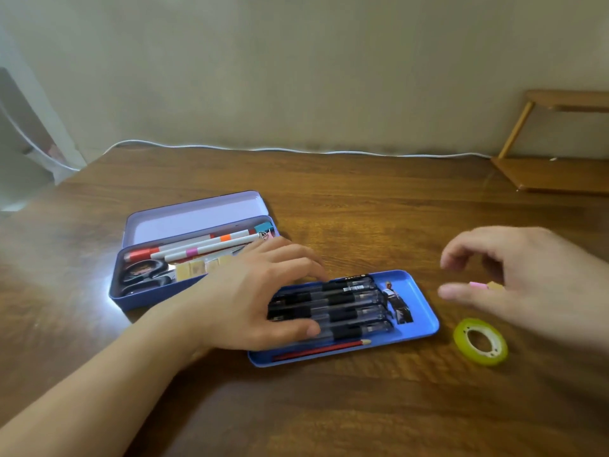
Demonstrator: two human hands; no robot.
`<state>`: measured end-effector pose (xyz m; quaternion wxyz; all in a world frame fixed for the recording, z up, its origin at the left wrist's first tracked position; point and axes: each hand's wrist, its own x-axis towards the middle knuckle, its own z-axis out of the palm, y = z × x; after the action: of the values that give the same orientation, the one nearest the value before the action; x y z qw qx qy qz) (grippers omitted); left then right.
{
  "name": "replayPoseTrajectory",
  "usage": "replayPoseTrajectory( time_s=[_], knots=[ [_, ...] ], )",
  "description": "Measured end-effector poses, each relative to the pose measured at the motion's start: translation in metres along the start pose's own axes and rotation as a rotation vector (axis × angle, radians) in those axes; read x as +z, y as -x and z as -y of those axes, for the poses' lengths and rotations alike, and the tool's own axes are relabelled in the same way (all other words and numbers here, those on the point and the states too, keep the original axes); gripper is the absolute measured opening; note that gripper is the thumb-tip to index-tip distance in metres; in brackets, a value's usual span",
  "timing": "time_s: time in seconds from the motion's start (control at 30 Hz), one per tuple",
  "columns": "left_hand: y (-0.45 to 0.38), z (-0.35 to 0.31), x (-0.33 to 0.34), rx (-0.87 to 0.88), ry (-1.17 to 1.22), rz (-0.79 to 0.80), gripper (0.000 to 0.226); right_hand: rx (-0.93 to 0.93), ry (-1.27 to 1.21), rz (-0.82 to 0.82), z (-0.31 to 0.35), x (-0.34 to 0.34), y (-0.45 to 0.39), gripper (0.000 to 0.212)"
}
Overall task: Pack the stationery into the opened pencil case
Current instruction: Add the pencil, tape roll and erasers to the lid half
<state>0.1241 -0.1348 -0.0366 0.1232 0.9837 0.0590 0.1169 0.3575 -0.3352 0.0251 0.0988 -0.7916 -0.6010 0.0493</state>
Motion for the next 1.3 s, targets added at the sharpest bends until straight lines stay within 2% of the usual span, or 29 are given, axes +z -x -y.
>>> replayPoseTrajectory(
  time_s=[0.07,0.13,0.2,0.33,0.43,0.57,0.7,0.87,1.03,1.17,1.3],
  knots=[
    [0.0,-0.006,0.001,-0.001,-0.039,0.03,0.064,0.014,0.168,0.114,-0.009,0.004,0.011,0.058],
    [0.0,-0.012,0.002,-0.009,-0.068,0.061,0.075,0.016,0.213,0.171,-0.01,0.014,0.025,0.06],
    [-0.001,-0.016,0.005,-0.015,-0.086,0.088,0.082,0.006,0.205,0.151,-0.012,0.025,0.038,0.06],
    [-0.003,-0.018,0.009,-0.015,-0.065,0.088,0.078,0.03,0.063,0.053,-0.02,0.034,0.048,0.043],
    [-0.004,-0.016,0.01,-0.022,-0.003,0.105,0.075,0.044,-0.029,0.038,-0.023,0.03,0.045,0.045],
    [-0.005,-0.014,0.01,-0.026,0.027,0.129,0.075,-0.069,-0.173,-0.047,-0.013,0.026,0.021,0.04],
    [-0.004,-0.012,0.009,-0.029,0.048,0.146,0.074,-0.182,-0.18,0.004,0.0,0.041,-0.009,0.046],
    [-0.005,-0.013,0.007,-0.02,0.034,0.156,0.072,-0.161,-0.177,-0.003,-0.005,0.056,-0.016,0.052],
    [-0.004,-0.013,0.007,-0.016,0.034,0.158,0.073,-0.207,-0.16,-0.033,-0.013,0.054,-0.015,0.047],
    [-0.004,-0.012,0.007,-0.015,0.039,0.151,0.073,-0.067,-0.248,-0.067,-0.053,0.028,-0.001,0.031],
    [-0.003,-0.009,0.009,-0.01,0.027,0.148,0.073,0.075,-0.14,-0.052,-0.089,0.021,0.005,0.027]
  ],
)
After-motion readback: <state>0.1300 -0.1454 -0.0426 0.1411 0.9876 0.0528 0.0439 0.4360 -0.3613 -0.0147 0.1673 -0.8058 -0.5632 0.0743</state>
